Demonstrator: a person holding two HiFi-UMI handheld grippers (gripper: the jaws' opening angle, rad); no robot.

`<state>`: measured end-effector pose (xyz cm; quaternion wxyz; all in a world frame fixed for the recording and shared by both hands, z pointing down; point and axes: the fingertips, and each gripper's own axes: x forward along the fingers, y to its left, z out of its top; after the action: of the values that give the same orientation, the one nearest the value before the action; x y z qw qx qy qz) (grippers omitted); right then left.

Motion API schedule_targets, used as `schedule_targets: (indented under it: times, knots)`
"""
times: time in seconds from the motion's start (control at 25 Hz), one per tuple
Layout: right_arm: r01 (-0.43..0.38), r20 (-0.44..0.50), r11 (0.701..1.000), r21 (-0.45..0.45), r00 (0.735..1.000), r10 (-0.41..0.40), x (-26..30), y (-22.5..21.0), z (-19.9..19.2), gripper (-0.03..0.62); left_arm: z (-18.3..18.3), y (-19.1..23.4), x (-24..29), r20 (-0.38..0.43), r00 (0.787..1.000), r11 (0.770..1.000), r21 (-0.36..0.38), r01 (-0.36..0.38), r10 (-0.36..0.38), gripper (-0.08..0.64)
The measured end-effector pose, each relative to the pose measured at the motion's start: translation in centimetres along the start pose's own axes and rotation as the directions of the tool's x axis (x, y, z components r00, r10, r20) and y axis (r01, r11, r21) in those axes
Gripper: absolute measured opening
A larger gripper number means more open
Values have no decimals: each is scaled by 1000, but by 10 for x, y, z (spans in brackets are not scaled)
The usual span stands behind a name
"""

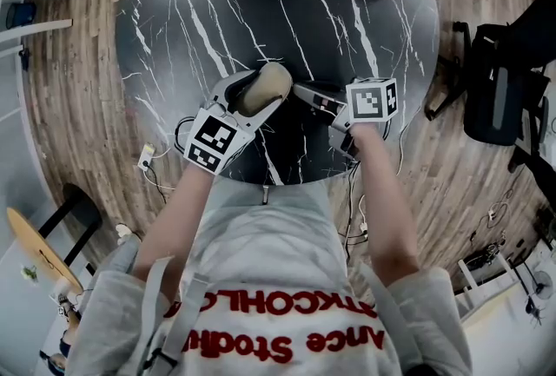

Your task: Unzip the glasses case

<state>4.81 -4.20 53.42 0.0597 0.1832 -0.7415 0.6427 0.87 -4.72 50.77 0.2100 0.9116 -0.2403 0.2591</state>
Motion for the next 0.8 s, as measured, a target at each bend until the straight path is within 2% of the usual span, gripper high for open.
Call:
schedule_targets:
  times: [0.56, 0.72, 0.8]
  knots:
    - [41, 3, 998, -53, 999, -41, 15, 16, -40, 12, 0, 1, 1, -11, 1000, 1000, -13, -11, 11, 272]
    - [73, -53, 988, -135, 995, -80, 32, 27, -65, 12, 2, 4, 2, -8, 1000, 998, -68, -5, 5, 268]
    - [96, -30, 982, -165, 994, -103, 39, 33, -73, 12, 3, 5, 2, -12, 1000, 996, -91, 4, -5, 264]
